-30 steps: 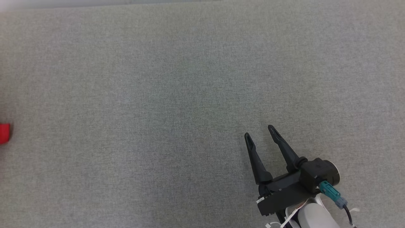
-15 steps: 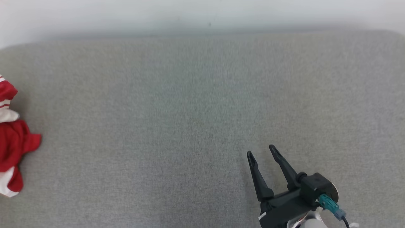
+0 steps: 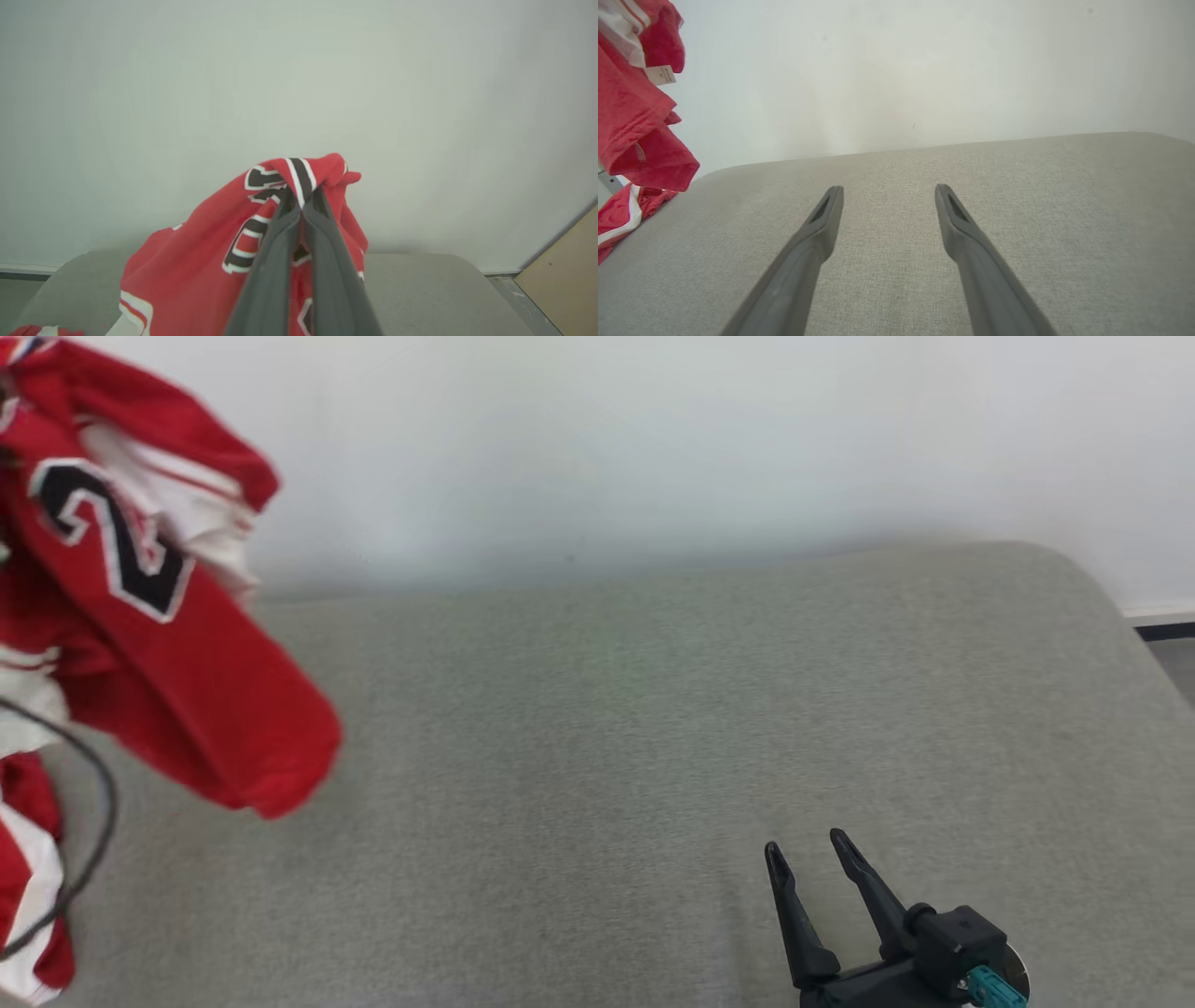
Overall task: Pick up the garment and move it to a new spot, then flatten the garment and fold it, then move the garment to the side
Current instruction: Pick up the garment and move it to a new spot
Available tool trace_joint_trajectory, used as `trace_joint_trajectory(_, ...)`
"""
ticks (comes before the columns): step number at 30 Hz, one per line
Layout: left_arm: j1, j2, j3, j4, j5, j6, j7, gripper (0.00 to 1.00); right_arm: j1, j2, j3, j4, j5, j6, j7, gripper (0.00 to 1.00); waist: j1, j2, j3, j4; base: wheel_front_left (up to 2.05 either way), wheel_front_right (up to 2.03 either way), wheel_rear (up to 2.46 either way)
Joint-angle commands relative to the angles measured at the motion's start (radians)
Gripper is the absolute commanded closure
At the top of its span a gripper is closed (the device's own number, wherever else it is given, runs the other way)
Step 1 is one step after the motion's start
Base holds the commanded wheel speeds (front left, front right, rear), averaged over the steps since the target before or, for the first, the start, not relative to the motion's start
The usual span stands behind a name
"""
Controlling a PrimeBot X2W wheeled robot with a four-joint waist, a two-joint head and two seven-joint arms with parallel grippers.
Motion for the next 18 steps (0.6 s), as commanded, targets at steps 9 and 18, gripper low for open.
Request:
trace_joint_trajectory(9, -0.038, -0.186, -0.111, -0.081, -0.048, 0.018, -0.027, 1.00, 0.012, -0.002, 0.015, -0.036, -0.001, 0.001, 0.020, 0.00, 0.0003, 0.0001, -0.041, -0.202, 0.00, 0.00, 0.00)
trace_joint_trajectory(18, 0.124, -0.299, -0.222, -0.008, -0.025, -0.003, -0.081, 1.00, 0.009, -0.001, 0.007, -0.057, -0.005, 0.001, 0.029, 0.00, 0.0003, 0.0001, 0.021, -0.327, 0.00, 0.00, 0.00)
